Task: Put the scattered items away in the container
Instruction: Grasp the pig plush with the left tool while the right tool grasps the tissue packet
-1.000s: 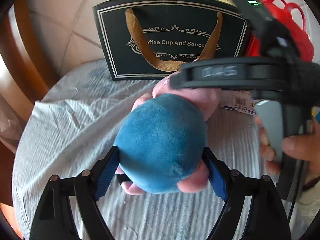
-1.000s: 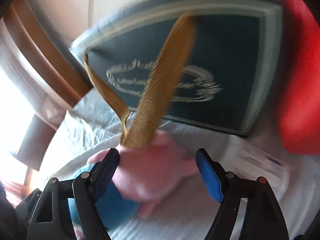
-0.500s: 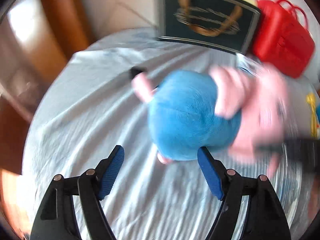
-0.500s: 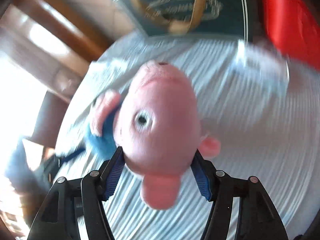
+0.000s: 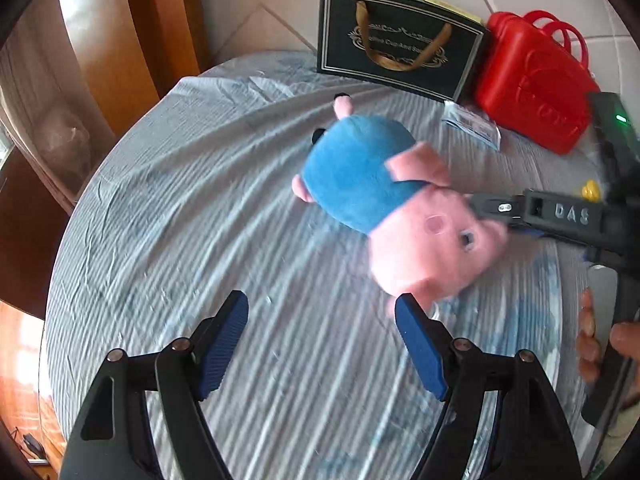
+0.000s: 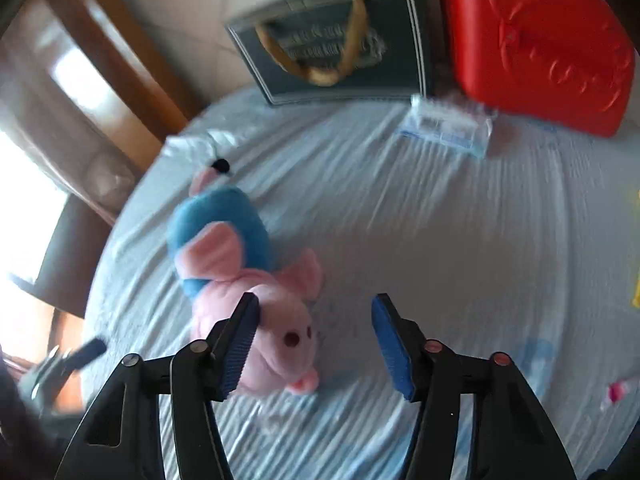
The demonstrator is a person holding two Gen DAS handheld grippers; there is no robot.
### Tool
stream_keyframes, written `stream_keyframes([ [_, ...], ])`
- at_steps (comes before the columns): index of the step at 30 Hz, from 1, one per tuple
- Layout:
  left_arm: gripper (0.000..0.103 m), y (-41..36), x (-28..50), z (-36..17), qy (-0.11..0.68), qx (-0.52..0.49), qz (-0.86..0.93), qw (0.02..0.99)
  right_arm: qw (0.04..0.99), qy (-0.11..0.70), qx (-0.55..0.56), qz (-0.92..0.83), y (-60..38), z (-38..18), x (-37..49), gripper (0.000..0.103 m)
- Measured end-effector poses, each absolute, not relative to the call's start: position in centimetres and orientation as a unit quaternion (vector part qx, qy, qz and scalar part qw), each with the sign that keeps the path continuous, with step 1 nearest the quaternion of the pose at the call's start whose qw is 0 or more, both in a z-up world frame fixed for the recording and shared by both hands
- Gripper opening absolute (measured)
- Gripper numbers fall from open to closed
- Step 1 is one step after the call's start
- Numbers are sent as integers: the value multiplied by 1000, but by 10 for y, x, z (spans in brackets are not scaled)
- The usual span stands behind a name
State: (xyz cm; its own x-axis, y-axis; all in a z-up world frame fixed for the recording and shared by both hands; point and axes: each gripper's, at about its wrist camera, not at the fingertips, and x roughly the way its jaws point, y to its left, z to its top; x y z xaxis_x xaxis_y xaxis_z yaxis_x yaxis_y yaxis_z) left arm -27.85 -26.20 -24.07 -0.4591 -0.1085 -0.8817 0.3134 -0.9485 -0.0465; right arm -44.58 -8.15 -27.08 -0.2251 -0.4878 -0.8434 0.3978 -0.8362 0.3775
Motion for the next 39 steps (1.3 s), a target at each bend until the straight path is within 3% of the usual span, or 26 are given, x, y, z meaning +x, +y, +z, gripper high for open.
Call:
stream_keyframes([
  [3, 76, -257, -274, -236, 105, 502, -848, 131, 361, -126, 624, -681, -84, -289, -425, 51],
  [6, 76, -254, -276, -229, 115, 495, -851, 131, 372, -105, 638, -666, -83, -292, -396, 51],
  [13, 76, -237, -315, -219, 183, 483, -850, 107, 270, -8, 564, -780, -34, -259, -407, 51],
  [19, 76, -213, -360, -251, 208, 511, -826, 118, 224, 23, 523, -822, -13, -233, -436, 58],
  [22, 95, -211, -384, -281, 225, 544, -797, 133, 217, 30, 518, -827, -6, -236, -455, 58],
  [25, 96, -204, -406, -288, 190, 535, -811, 138, 219, 19, 524, -822, 2, -245, -468, 61],
  [27, 90, -199, -421, -286, 140, 517, -833, 135, 219, 18, 522, -824, 2, -253, -489, 69],
  [32, 86, -208, -463, -283, 7, 480, -866, 139, 218, 21, 505, -835, -5, -279, -546, 70],
  [34, 86, -224, -477, -285, 9, 481, -868, 124, 222, 52, 487, -843, -17, -289, -567, 71],
  [39, 89, -244, -477, -269, 85, 482, -863, 123, 232, 164, 432, -856, -56, -307, -613, 89],
])
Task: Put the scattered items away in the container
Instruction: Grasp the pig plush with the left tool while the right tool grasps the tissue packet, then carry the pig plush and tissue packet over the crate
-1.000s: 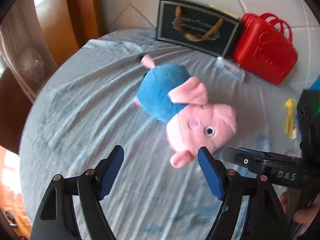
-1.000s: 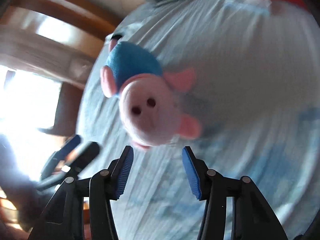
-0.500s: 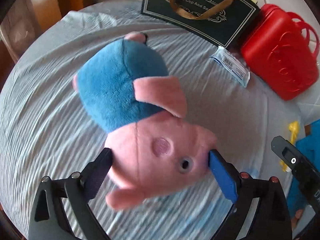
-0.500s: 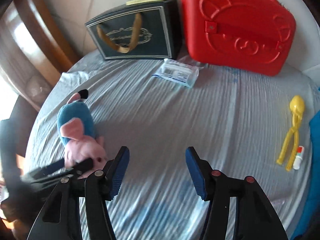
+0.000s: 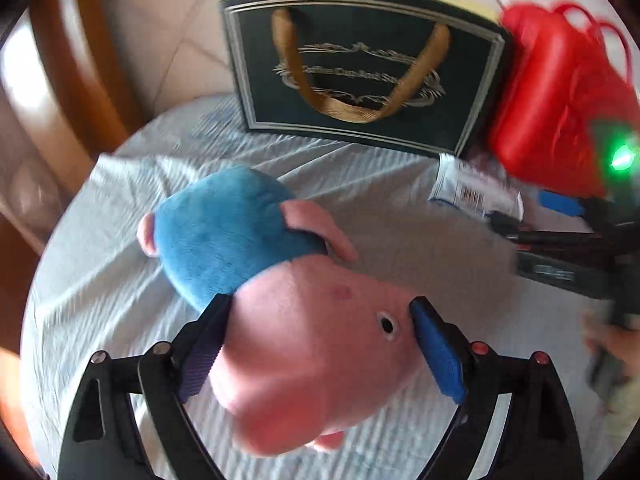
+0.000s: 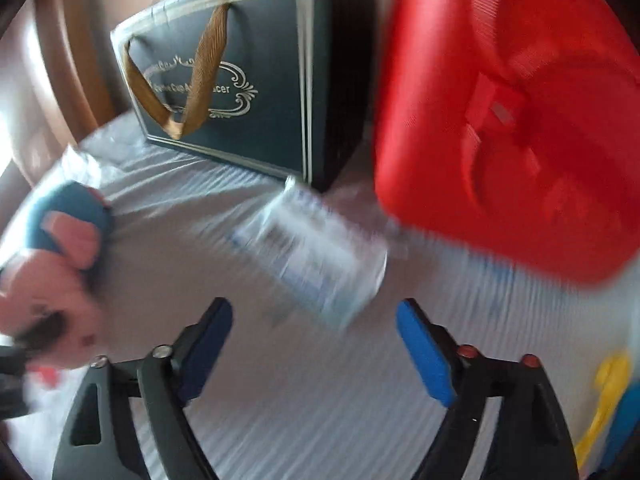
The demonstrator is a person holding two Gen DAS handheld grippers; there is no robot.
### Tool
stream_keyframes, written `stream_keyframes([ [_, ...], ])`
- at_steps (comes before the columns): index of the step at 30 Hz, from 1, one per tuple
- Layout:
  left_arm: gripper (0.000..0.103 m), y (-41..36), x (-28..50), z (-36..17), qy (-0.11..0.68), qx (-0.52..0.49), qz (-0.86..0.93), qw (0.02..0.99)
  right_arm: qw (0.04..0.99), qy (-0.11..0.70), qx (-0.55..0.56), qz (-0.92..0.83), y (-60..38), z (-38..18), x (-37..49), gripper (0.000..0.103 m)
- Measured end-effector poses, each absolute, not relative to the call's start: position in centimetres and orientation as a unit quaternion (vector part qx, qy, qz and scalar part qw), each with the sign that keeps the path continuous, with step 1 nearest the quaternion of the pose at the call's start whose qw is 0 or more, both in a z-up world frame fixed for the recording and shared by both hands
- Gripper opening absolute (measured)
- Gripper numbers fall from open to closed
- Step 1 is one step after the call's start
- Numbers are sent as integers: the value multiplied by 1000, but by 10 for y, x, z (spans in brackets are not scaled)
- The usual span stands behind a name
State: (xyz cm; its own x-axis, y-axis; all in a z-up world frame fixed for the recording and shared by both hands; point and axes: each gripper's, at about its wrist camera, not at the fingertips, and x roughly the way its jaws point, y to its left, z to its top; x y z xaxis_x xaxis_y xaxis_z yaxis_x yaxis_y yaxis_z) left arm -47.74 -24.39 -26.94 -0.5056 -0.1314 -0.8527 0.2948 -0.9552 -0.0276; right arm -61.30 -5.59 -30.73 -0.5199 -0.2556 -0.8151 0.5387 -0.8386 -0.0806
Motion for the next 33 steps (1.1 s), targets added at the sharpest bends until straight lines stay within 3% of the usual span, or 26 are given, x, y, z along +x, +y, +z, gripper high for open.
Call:
stream_keyframes([
  [3, 92, -256, -470, -260, 125, 476, -856, 157, 242, 211, 414, -852, -73, -320, -633, 101],
  [6, 92, -268, -482, -291, 177, 528, -814, 164, 246, 217, 435, -838, -79, -339, -651, 101],
  [7, 91, -272, -480, -300, 202, 533, -807, 155, 247, 197, 444, -838, -75, -341, -654, 96],
  [8, 81, -274, -477, -304, 227, 528, -805, 146, 241, 185, 453, -838, -71, -341, -655, 89],
  [9, 74, -272, -474, -303, 238, 523, -807, 138, 233, 177, 461, -838, -68, -339, -653, 74],
  [10, 68, -268, -471, -300, 237, 520, -809, 136, 227, 170, 467, -838, -65, -337, -648, 70],
  [12, 65, -256, -467, -294, 209, 520, -817, 134, 234, 156, 482, -830, -59, -332, -628, 48],
  [13, 65, -250, -466, -293, 199, 522, -819, 131, 242, 148, 490, -824, -55, -329, -615, 45],
  [16, 65, -235, -470, -291, 168, 526, -824, 126, 272, 127, 511, -805, -49, -326, -582, 45],
  [18, 66, -235, -475, -290, 169, 526, -823, 132, 278, 135, 513, -801, -48, -326, -569, 56],
  [21, 67, -237, -484, -295, 162, 520, -828, 137, 272, 161, 496, -809, -51, -324, -563, 59],
  [22, 66, -237, -487, -296, 157, 514, -832, 135, 268, 166, 492, -812, -53, -325, -565, 58],
  [26, 56, -224, -483, -289, 104, 484, -859, 131, 257, 157, 490, -818, -52, -325, -573, 36],
  [33, 55, -204, -444, -245, 69, 438, -888, 124, 264, 111, 457, -842, -33, -276, -544, 32],
])
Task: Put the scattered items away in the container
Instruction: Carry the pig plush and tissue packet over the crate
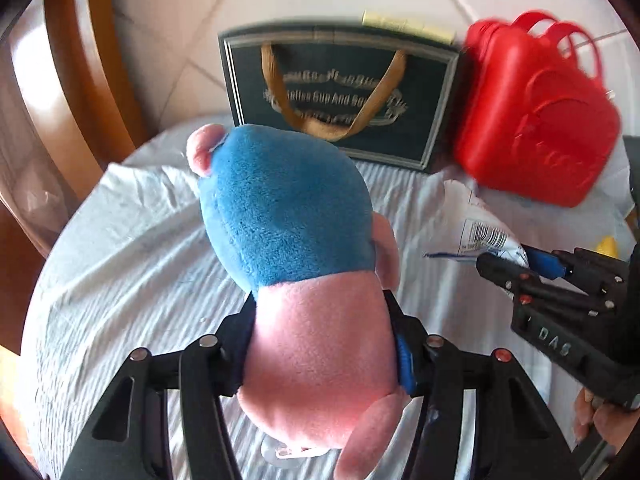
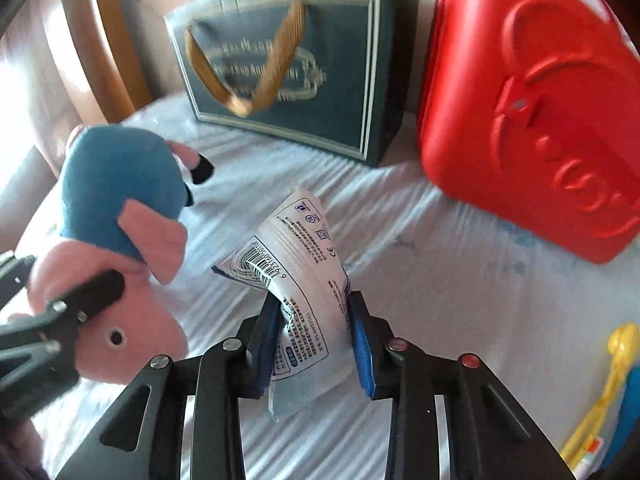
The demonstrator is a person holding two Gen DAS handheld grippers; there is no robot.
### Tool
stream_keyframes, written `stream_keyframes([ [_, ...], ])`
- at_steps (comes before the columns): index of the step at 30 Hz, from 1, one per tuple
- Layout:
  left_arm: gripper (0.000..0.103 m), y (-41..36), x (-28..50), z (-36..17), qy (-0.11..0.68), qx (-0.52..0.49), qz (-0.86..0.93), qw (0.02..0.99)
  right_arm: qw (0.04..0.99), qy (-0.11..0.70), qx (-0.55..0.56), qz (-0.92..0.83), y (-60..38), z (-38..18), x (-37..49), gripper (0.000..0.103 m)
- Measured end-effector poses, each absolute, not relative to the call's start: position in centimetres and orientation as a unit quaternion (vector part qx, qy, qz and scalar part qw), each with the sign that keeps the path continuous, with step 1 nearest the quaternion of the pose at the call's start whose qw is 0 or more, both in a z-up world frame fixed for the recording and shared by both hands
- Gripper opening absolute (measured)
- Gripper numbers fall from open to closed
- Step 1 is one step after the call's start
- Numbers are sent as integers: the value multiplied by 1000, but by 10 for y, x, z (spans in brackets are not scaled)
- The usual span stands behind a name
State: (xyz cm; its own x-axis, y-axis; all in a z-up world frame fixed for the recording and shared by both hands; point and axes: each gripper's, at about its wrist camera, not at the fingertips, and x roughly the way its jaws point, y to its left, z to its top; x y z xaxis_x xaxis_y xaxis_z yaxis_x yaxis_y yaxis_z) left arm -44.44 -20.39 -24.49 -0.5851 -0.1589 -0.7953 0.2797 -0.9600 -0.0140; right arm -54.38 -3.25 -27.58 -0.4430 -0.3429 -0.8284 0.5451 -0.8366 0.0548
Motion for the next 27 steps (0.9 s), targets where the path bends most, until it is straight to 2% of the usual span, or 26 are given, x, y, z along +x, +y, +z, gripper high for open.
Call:
stream_keyframes([
  [13, 55, -162, -312, -106, 42, 327, -940, 86, 232, 81, 351, -904, 14, -121, -400, 32],
  [20, 55, -110, -258, -59, 15, 286, -958, -12, 140, 49, 292, -945, 72, -49, -305, 32],
  [27, 55, -14, -215, -14, -12, 237, -964, -121, 31, 19, 259, -965, 163, -2, -224, 32],
])
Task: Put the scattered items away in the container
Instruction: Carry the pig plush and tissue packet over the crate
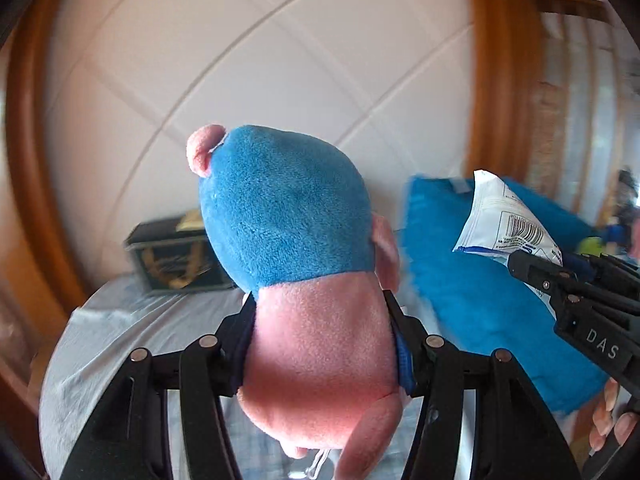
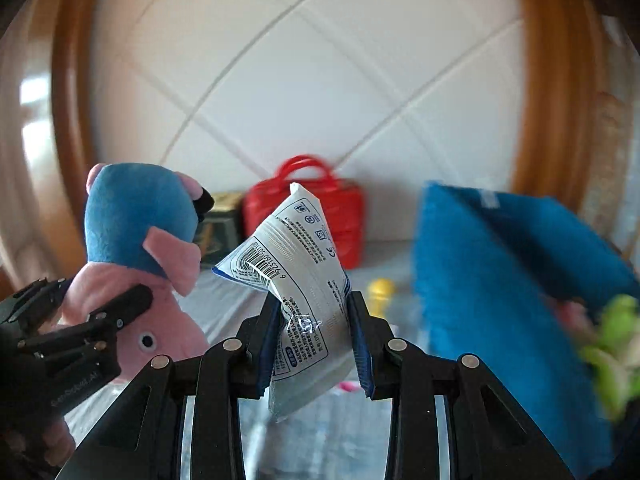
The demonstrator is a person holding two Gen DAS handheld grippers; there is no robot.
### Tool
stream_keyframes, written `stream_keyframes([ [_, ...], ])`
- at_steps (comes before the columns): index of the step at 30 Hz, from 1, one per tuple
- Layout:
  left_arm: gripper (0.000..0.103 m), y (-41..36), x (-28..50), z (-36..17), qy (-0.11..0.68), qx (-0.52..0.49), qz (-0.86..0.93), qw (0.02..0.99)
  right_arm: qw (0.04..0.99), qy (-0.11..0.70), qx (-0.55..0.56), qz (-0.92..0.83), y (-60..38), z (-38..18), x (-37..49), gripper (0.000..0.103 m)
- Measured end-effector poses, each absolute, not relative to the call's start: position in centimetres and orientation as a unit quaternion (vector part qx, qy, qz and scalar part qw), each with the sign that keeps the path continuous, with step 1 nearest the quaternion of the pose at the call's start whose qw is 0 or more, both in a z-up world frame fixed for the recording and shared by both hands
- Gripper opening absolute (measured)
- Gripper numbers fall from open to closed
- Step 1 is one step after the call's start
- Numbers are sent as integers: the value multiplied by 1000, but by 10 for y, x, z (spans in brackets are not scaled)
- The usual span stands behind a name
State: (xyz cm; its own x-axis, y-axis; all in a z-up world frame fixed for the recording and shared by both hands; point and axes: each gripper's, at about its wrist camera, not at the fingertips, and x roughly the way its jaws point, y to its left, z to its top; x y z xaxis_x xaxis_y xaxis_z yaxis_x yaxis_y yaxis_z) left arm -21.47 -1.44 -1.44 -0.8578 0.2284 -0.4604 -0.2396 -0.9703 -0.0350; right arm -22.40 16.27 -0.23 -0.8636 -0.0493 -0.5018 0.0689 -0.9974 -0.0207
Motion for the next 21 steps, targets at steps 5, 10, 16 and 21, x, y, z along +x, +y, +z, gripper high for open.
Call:
stream_keyframes([
  [5, 55, 90, -183, 14, 26, -204, 960, 190, -46, 11, 223, -974, 256, 28, -167, 32],
  [10, 55, 199, -157, 18, 17, -187, 955, 229, -93, -2, 203, -975, 380, 35, -125, 32],
  [16, 56, 317, -158, -1, 11, -240, 947, 214, -95, 6, 231, -968, 516, 18, -137, 32],
  [21, 57, 383, -159, -9, 46, -273, 940, 201, -97, -18, 275, -956, 598, -9, -157, 32],
])
